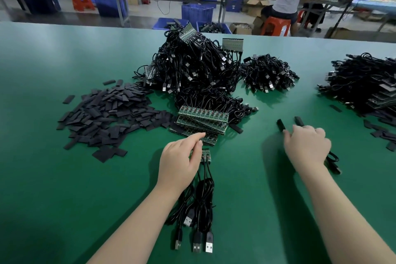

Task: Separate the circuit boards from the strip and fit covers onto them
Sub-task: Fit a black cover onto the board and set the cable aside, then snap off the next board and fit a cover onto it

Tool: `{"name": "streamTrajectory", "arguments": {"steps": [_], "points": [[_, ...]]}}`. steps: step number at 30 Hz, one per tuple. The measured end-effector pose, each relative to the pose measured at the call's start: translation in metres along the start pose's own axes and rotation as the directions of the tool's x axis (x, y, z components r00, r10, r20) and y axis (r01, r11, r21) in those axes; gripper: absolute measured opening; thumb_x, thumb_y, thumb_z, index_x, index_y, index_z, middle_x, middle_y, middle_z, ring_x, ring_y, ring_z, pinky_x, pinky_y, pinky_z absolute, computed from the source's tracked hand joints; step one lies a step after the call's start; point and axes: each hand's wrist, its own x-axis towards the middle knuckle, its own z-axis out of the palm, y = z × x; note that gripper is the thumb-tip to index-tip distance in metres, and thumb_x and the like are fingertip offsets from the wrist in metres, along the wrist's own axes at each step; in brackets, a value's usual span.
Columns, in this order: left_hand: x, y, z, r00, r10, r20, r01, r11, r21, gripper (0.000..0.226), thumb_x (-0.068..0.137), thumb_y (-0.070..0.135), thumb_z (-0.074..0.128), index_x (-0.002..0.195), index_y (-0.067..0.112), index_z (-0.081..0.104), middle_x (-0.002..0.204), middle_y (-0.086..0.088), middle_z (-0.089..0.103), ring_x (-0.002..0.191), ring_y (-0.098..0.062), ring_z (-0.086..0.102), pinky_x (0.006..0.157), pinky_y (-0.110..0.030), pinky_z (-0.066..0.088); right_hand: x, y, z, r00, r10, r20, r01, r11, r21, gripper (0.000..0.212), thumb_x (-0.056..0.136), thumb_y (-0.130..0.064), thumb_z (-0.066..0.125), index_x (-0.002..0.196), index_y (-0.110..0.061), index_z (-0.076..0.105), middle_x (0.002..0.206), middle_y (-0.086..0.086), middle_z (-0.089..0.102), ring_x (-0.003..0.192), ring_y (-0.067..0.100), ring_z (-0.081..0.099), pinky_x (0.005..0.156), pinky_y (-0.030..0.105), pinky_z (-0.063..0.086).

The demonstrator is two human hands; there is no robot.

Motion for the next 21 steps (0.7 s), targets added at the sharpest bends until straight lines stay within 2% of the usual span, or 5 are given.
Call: {"name": "streamTrajectory", "arguments": {"steps": [3,7,12,16,21], "points": [[0.0,0.0,0.0,1.0,-0.007,-0.007,0.007,1.0,-0.003,0.041,0.098,0.038,0.036,0.122,0.024,0.066,0.099,0.016,0.071,0.077,0.007,0.049,0.09,-0.027,0.04,-0.007,0.002,0.012,0.982,0.041,0.185,-0.013,0.988,-0.153,0.045,0.103,-0.048,0.028,0.143,-0.032,0.042,0.156,0.009,0.034,0.143,0.034,0.025,0.108,0.05,0.026],[0.0,0.0,0.0,1.0,-0.012,0.0,0.012,1.0,0.005,0.034,0.098,0.031,0.043,0.121,0.024,0.067,0.1,0.015,0.072,0.076,0.008,0.047,0.091,-0.026,0.039,0.001,0.019,0.024,0.942,0.142,0.305,-0.134,0.99,-0.047,0.052,0.104,-0.045,0.016,0.154,-0.035,0.022,0.166,0.003,0.011,0.152,0.031,0.008,0.118,0.058,0.006],[0.001,0.003,-0.002,1.0,-0.009,0.014,0.009,1.0,0.021,0.033,0.098,0.03,0.044,0.119,0.023,0.068,0.098,0.014,0.073,0.081,-0.001,0.061,0.091,-0.029,0.042,0.022,0.041,0.02,0.978,0.091,0.189,-0.077,0.994,-0.081,0.042,0.106,-0.036,0.03,0.142,-0.024,0.047,0.143,0.013,0.05,0.128,0.037,0.043,0.098,0.046,0.036],[0.002,0.003,-0.002,1.0,-0.026,0.003,0.026,1.0,0.015,0.031,0.098,0.028,0.046,0.118,0.022,0.069,0.092,0.013,0.073,0.073,0.002,0.057,0.088,-0.03,0.045,0.031,0.046,0.018,1.0,0.005,0.028,-0.001,0.988,-0.155,0.035,0.103,-0.036,0.043,0.124,-0.015,0.061,0.113,0.017,0.062,0.108,0.038,0.054,0.081,0.039,0.038],[0.002,-0.002,-0.001,0.992,-0.125,-0.031,0.124,0.992,-0.023,0.026,0.1,0.021,0.051,0.12,0.023,0.067,0.09,0.013,0.071,0.057,0.01,0.048,0.065,-0.027,0.043,-0.012,-0.018,-0.006,0.925,-0.266,-0.271,0.315,0.937,0.154,0.022,0.094,-0.028,0.063,0.106,-0.013,0.073,0.102,0.016,0.071,0.092,0.036,0.062,0.079,0.041,0.044]]}}
